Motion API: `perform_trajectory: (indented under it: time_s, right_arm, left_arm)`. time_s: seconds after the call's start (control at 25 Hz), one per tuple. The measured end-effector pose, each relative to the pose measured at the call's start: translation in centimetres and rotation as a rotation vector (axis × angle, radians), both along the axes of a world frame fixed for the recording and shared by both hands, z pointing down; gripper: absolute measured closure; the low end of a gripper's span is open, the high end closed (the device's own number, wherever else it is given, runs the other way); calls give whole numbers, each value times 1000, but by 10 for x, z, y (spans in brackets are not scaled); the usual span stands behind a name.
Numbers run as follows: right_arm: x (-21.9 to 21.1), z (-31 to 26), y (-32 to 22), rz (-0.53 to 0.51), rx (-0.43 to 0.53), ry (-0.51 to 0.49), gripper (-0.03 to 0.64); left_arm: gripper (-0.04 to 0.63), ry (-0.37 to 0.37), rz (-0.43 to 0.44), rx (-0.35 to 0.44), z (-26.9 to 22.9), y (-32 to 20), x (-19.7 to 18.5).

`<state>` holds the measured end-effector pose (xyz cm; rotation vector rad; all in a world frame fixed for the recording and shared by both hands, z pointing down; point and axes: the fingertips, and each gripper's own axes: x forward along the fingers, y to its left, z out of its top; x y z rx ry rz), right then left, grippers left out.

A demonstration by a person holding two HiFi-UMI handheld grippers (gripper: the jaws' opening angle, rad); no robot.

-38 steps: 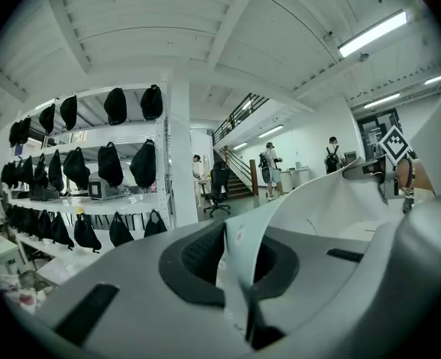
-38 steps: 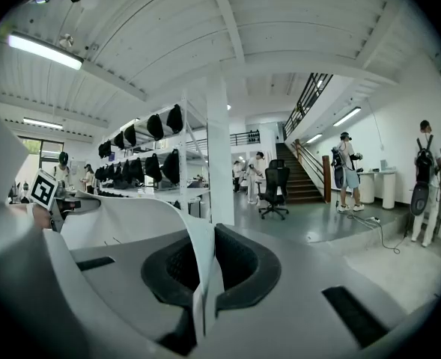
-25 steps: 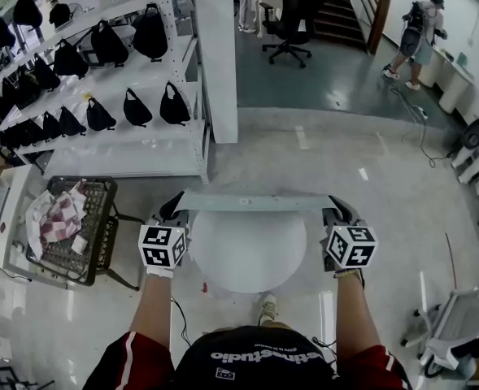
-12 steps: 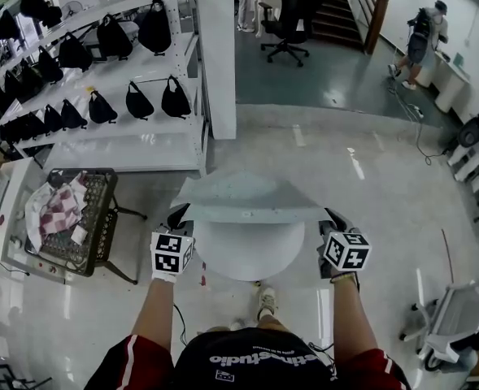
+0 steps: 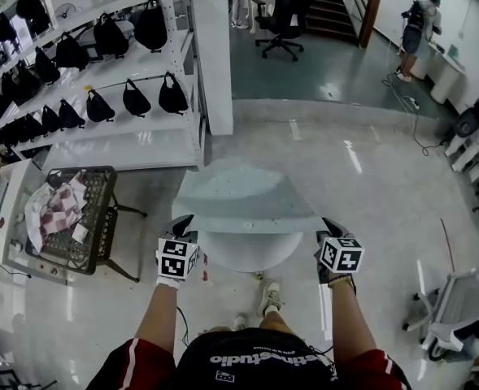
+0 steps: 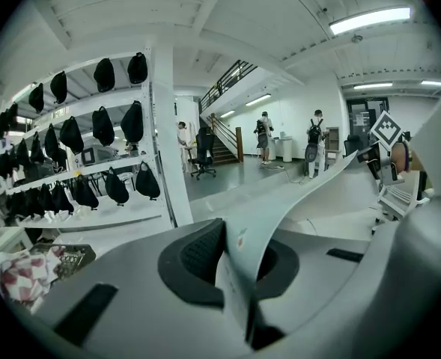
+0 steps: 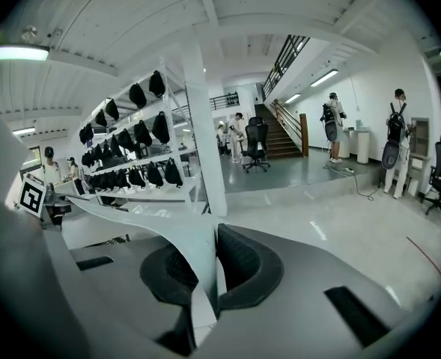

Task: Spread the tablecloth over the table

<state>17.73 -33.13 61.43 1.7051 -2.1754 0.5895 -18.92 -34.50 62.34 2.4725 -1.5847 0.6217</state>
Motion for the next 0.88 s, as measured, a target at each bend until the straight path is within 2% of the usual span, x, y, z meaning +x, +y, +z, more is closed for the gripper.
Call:
perform_trajectory:
  time_s: [0.16,0.52,0.68,0.88]
  right_arm:
    - [5,17,12,2,-35,47,566]
    - [8,47,55,-18,-146,128,523]
    - [16,51,73,-22,-193,133,495]
    - [22,46,94,-14,-208,111,497]
  left_arm:
    - [568,-42,11,-24,13,9,4]
    - [568,31,-34,-118,31,24,8]
    - [566,61,-41,-140,33,24,10]
    - [563,81,-47,-172,35,26,8]
